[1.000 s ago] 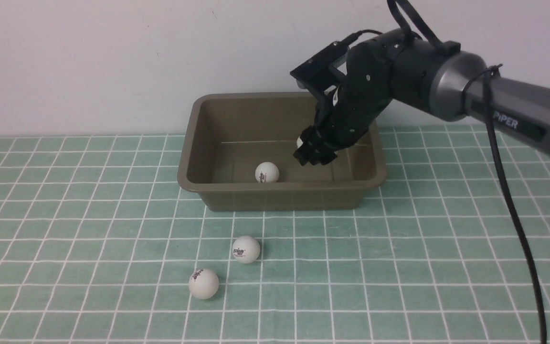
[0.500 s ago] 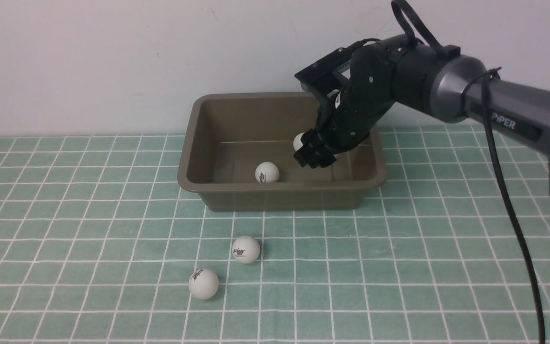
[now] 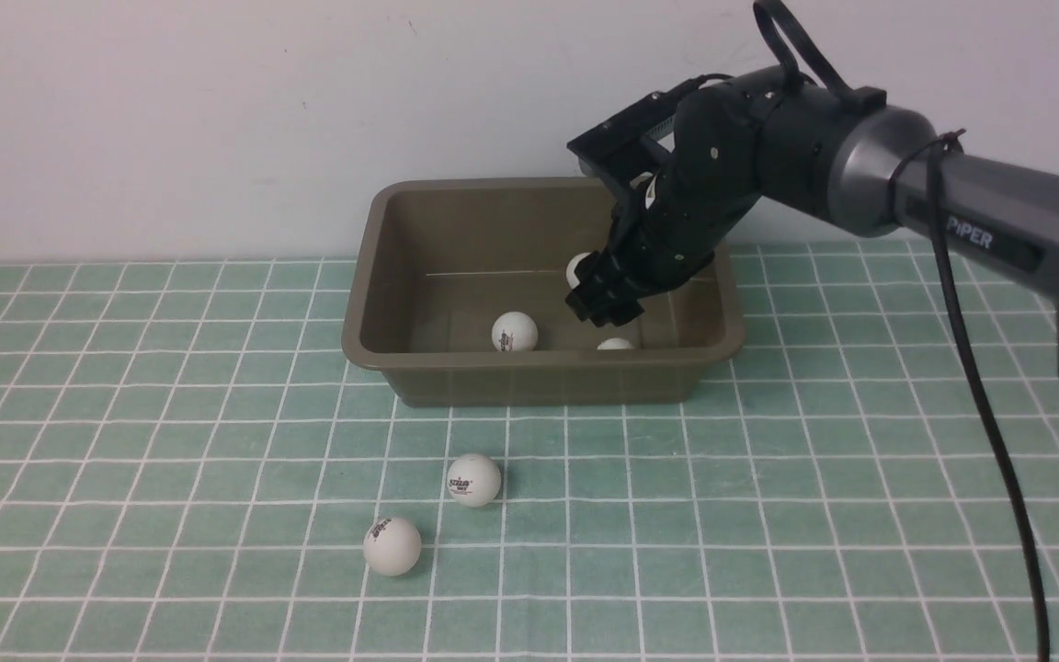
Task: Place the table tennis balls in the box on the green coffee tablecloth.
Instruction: 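Release the ping pong ball into the bin and lift the gripper away, then reach for and grasp a ping pong ball on the table beside the basket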
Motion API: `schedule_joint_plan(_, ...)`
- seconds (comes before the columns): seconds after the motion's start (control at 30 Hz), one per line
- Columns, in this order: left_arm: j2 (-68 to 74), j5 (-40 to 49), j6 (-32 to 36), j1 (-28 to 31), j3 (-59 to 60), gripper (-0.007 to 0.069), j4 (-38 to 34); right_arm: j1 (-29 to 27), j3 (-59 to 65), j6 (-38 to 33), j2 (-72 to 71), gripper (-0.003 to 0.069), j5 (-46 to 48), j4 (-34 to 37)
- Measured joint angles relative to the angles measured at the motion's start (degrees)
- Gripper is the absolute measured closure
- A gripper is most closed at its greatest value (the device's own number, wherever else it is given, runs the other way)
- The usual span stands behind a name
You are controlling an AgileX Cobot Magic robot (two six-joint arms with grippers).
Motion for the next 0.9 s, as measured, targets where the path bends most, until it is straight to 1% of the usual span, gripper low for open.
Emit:
schedule_joint_plan(0.2,0.0,0.0,-0.2,0.0,0.0,0.0629,-0.2,0.0,0.0,0.0,0.0,0.0207,0.3,0.0)
schedule_joint_plan(0.27,0.0,-0.5,-1.4,0.0,0.0,0.0629,-1.7,0.0,0.0,0.0,-0.7,0.0216,1.6,-0.3)
schedule_joint_plan(0.3,0.0,-1.5,-2.5,0.0,0.0,0.0629,-3.4,0.0,0.0,0.0,-1.9,0.0231,3.0,-1.3)
schedule_joint_plan(0.4,0.0,-6.1,-5.4,0.0,0.0,0.0629,-8.9,0.0,-1.4,0.0,-4.1,0.0287,5.7,-3.3)
schedule_joint_plan(0.43,0.0,-8.4,-6.8,0.0,0.0,0.0629,-11.6,-0.2,-2.5,0.0,-6.2,0.0338,7.6,-4.7)
schedule_joint_plan(0.47,0.0,-9.2,-7.4,0.0,0.0,0.0629,-12.7,-0.3,-3.5,0.0,-8.2,0.0382,8.6,-5.5)
schedule_joint_plan(0.53,0.0,-13.7,-9.8,0.0,0.0,0.0629,-18.0,-0.7,-4.5,-0.1,-11.7,0.0473,10.3,-7.0)
schedule_joint_plan(0.57,0.0,-14.6,-9.8,0.0,0.0,0.0629,-19.5,-0.8,-4.7,-0.2,-12.5,0.0483,10.8,-7.4)
schedule_joint_plan(0.63,0.0,-18.9,-10.1,0.0,0.0,0.0629,-25.0,-1.6,-5.0,-0.9,-16.9,0.0603,13.6,-9.0)
schedule_joint_plan(0.67,0.0,-20.9,-10.1,0.0,0.0,0.0629,-27.2,-2.4,-5.2,-1.2,-19.1,0.0637,15.1,-9.6)
schedule_joint_plan(0.77,0.0,-25.1,-10.1,0.0,0.0,0.0629,-30.7,-5.0,-5.2,-1.3,-23.7,0.0667,19.2,-10.0)
schedule_joint_plan(0.9,0.0,-32.2,-10.1,0.0,0.0,0.0629,-33.3,-11.5,-5.1,-1.4,-30.1,0.0673,20.5,-9.0)
